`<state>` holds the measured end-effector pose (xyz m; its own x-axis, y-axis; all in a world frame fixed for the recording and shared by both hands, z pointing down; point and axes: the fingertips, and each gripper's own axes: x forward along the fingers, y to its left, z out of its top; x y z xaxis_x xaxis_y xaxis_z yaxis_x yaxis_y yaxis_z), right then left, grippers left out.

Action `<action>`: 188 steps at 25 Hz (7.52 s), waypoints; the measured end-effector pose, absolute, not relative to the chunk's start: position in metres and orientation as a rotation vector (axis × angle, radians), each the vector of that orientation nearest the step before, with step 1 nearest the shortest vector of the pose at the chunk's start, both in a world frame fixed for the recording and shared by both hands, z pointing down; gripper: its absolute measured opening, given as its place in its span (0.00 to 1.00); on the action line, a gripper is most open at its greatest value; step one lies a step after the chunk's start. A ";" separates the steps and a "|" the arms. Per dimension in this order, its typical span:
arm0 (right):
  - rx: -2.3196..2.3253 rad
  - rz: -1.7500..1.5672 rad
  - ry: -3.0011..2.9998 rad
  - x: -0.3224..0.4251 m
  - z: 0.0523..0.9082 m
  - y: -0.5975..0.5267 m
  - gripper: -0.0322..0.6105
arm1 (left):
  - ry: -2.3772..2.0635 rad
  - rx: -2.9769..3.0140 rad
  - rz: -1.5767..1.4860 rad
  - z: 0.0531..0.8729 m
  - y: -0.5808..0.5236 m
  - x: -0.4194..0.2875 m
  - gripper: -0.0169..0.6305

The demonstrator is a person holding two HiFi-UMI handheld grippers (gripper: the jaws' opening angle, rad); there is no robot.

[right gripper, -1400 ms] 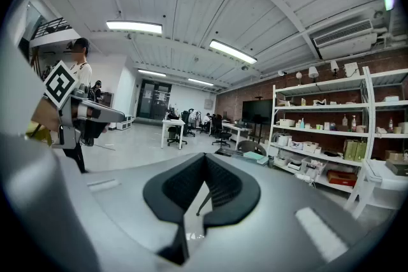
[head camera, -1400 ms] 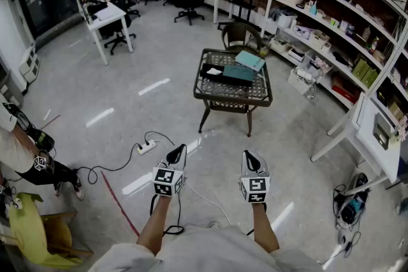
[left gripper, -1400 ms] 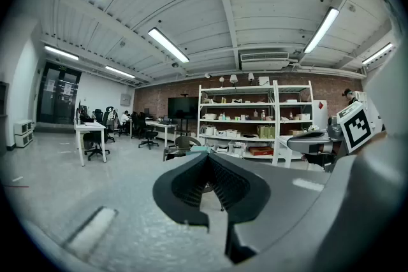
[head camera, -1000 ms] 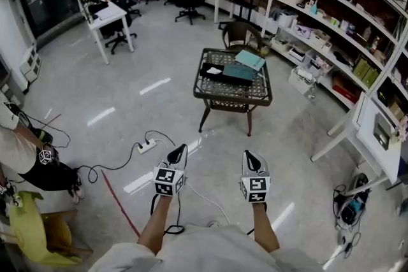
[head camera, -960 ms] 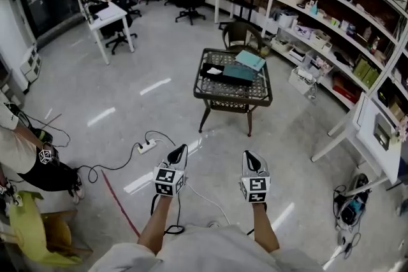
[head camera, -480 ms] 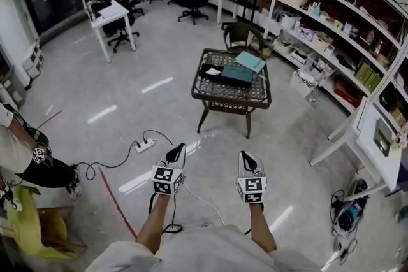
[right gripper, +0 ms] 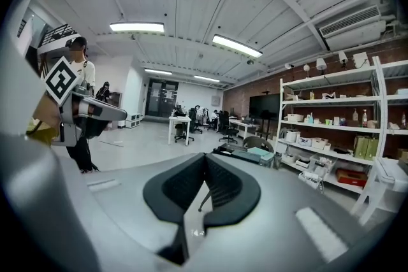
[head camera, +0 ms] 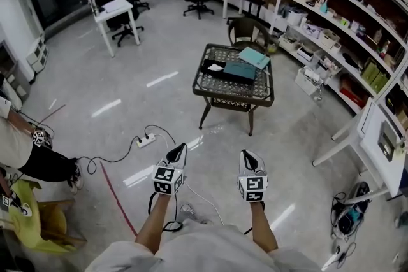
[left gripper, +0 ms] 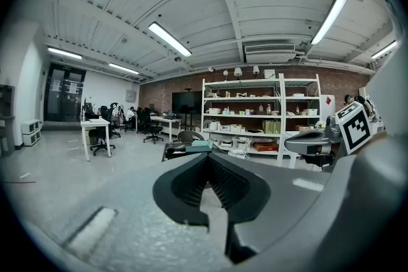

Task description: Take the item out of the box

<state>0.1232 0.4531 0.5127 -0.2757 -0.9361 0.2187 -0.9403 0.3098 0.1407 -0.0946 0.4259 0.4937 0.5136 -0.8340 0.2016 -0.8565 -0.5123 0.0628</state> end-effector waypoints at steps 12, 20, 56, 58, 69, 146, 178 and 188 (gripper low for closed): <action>1.710 0.018 -2.302 0.131 0.521 0.390 0.05 | -1.434 2.600 0.205 0.507 0.359 -0.081 0.03; 1.742 0.022 -2.242 0.134 0.523 0.304 0.05 | -1.378 2.596 0.188 0.517 0.268 -0.083 0.03; 1.769 0.028 -2.174 0.117 0.539 0.006 0.05 | -1.312 2.647 0.185 0.520 -0.042 -0.099 0.03; 1.763 0.032 -2.187 0.121 0.543 -0.009 0.05 | -1.319 2.648 0.194 0.522 -0.055 -0.095 0.03; 1.705 0.046 -2.270 0.154 0.541 -0.132 0.05 | -1.399 2.634 0.240 0.508 -0.167 -0.054 0.03; 0.704 -0.163 -1.950 0.110 0.788 -0.315 0.05 | -1.228 2.315 0.431 0.706 -0.372 -0.044 0.03; 0.088 -0.367 -1.663 0.089 0.876 -0.333 0.16 | -1.281 2.243 0.414 0.716 -0.362 -0.078 0.03; 0.080 -0.331 -1.659 0.089 0.883 -0.328 0.07 | -1.289 2.242 0.413 0.717 -0.362 -0.083 0.03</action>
